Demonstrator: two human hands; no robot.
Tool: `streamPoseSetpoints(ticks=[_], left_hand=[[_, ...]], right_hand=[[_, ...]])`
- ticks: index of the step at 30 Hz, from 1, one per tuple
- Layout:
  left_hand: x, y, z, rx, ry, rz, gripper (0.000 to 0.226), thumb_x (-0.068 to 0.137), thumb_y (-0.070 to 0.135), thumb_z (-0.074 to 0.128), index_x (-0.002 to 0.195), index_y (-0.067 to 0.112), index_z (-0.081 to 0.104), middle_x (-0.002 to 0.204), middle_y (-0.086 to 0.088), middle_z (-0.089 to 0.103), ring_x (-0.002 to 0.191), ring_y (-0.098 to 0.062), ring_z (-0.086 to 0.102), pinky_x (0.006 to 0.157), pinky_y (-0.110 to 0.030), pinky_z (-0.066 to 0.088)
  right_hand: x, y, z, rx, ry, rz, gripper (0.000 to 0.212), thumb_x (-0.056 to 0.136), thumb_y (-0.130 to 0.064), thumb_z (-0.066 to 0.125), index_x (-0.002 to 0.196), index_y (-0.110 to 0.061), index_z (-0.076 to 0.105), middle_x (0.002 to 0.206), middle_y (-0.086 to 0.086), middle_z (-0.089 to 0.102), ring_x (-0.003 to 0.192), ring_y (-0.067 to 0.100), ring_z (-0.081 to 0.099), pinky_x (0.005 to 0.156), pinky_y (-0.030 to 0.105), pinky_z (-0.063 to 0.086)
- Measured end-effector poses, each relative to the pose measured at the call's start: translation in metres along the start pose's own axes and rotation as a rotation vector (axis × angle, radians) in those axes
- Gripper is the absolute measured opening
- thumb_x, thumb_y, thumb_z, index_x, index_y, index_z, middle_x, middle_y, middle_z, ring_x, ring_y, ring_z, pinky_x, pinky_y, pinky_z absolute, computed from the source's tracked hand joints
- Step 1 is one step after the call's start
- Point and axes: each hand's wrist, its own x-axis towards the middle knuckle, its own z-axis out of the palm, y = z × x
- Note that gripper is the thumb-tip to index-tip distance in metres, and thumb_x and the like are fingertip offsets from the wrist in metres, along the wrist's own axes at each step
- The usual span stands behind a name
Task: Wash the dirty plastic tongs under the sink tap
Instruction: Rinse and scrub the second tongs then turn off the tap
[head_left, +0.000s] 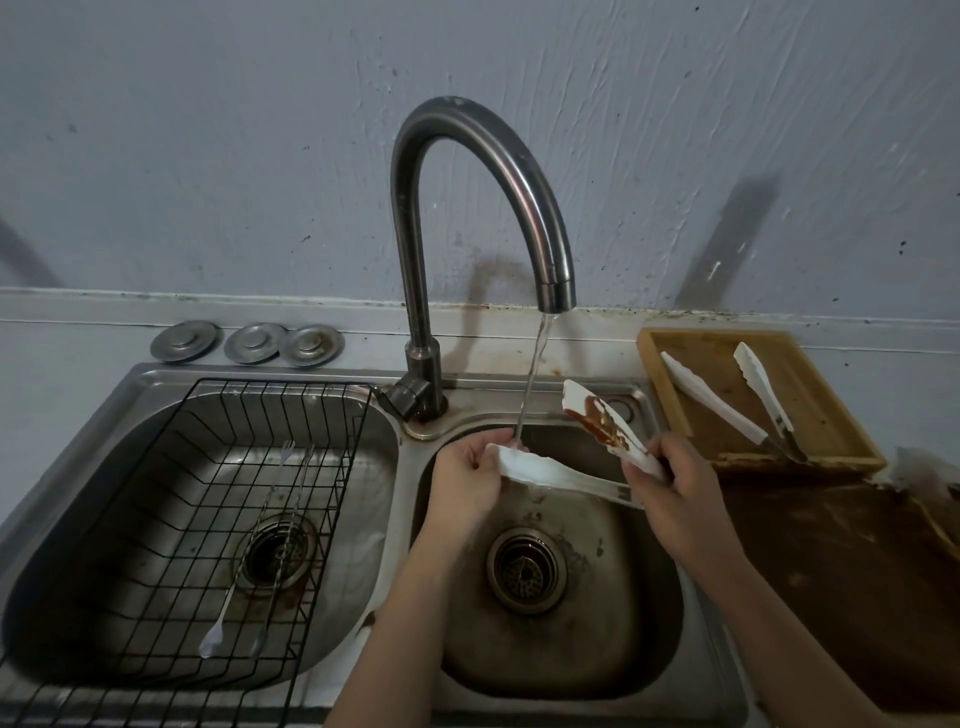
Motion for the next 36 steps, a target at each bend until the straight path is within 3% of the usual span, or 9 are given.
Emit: streamPoseSetpoints(ticks=[3, 7, 13, 18, 20, 22, 29, 33, 36], left_hand=[[-0.002, 0.009, -0.001, 0.063, 0.067, 0.089, 0.030, 0.091, 0.000, 0.050, 0.086, 0.023, 0.069, 0.082, 0.003, 0.073, 0.076, -0.006, 0.068, 0.066, -0.014, 0.053], [-0.007, 0.025, -0.005, 0.086, 0.100, 0.158, 0.027, 0.082, -0.008, 0.056, 0.089, 0.013, 0.071, 0.078, 0.001, 0.073, 0.065, 0.002, 0.067, 0.056, -0.010, 0.050], [-0.007, 0.031, -0.012, 0.190, 0.123, 0.206, 0.027, 0.079, -0.005, 0.060, 0.091, 0.016, 0.072, 0.084, -0.001, 0.075, 0.078, -0.010, 0.070, 0.063, -0.016, 0.054], [0.007, 0.007, -0.015, 0.422, 0.145, 0.148, 0.026, 0.088, 0.006, 0.053, 0.110, 0.014, 0.065, 0.103, -0.002, 0.070, 0.096, -0.016, 0.065, 0.079, -0.019, 0.051], [0.010, -0.007, -0.016, 0.537, 0.091, 0.070, 0.029, 0.093, 0.011, 0.046, 0.118, 0.011, 0.061, 0.113, -0.009, 0.068, 0.100, -0.023, 0.064, 0.090, -0.032, 0.051], [0.005, -0.015, -0.014, 0.677, 0.007, 0.032, 0.029, 0.093, 0.012, 0.047, 0.119, 0.007, 0.060, 0.113, -0.008, 0.067, 0.100, -0.021, 0.063, 0.090, -0.026, 0.047], [-0.002, -0.009, -0.010, -0.036, -0.058, -0.216, 0.023, 0.089, -0.003, 0.055, 0.108, 0.005, 0.065, 0.093, -0.006, 0.070, 0.082, -0.016, 0.067, 0.057, -0.019, 0.057], [-0.006, -0.012, -0.003, 0.008, 0.029, -0.170, 0.015, 0.086, 0.006, 0.063, 0.100, 0.007, 0.068, 0.094, -0.011, 0.070, 0.080, -0.016, 0.068, 0.053, -0.017, 0.053], [-0.006, -0.016, -0.002, 0.142, -0.057, -0.175, 0.017, 0.091, 0.014, 0.058, 0.101, 0.003, 0.066, 0.083, -0.013, 0.072, 0.062, -0.013, 0.068, 0.050, -0.019, 0.051]], right_hand=[[-0.004, -0.003, 0.004, 0.039, -0.039, 0.046, 0.010, 0.086, -0.013, 0.059, 0.078, -0.010, 0.053, 0.070, -0.001, 0.051, 0.059, 0.009, 0.046, 0.054, 0.020, 0.033], [-0.004, -0.001, 0.014, 0.192, -0.030, 0.104, 0.015, 0.087, -0.010, 0.057, 0.073, -0.011, 0.051, 0.068, -0.002, 0.051, 0.060, 0.012, 0.048, 0.057, 0.028, 0.039], [-0.005, -0.003, 0.020, 0.345, -0.039, 0.142, 0.019, 0.088, -0.008, 0.054, 0.076, -0.023, 0.052, 0.073, -0.007, 0.050, 0.066, 0.010, 0.049, 0.062, 0.026, 0.039], [-0.005, -0.006, 0.015, 0.249, -0.038, 0.103, 0.014, 0.086, -0.012, 0.059, 0.074, -0.010, 0.052, 0.071, 0.004, 0.053, 0.062, 0.016, 0.050, 0.058, 0.033, 0.041], [-0.006, -0.008, 0.013, 0.142, -0.044, 0.065, 0.012, 0.084, -0.011, 0.061, 0.077, -0.006, 0.053, 0.075, 0.009, 0.055, 0.063, 0.015, 0.051, 0.055, 0.024, 0.041], [-0.006, -0.011, 0.009, 0.049, -0.047, 0.031, 0.009, 0.083, -0.011, 0.062, 0.080, -0.006, 0.055, 0.077, 0.008, 0.056, 0.066, 0.014, 0.052, 0.054, 0.018, 0.040], [-0.003, -0.003, 0.000, -0.004, -0.017, 0.026, 0.011, 0.079, -0.005, 0.065, 0.078, -0.005, 0.055, 0.077, 0.012, 0.057, 0.071, 0.021, 0.055, 0.062, 0.035, 0.043], [-0.002, -0.003, 0.002, -0.010, -0.018, 0.016, 0.010, 0.079, -0.006, 0.066, 0.078, -0.006, 0.055, 0.079, 0.013, 0.058, 0.074, 0.023, 0.056, 0.065, 0.040, 0.046], [-0.001, 0.000, 0.000, -0.001, -0.009, 0.014, 0.011, 0.078, -0.005, 0.066, 0.077, -0.009, 0.056, 0.077, 0.011, 0.058, 0.072, 0.022, 0.056, 0.064, 0.040, 0.047]])
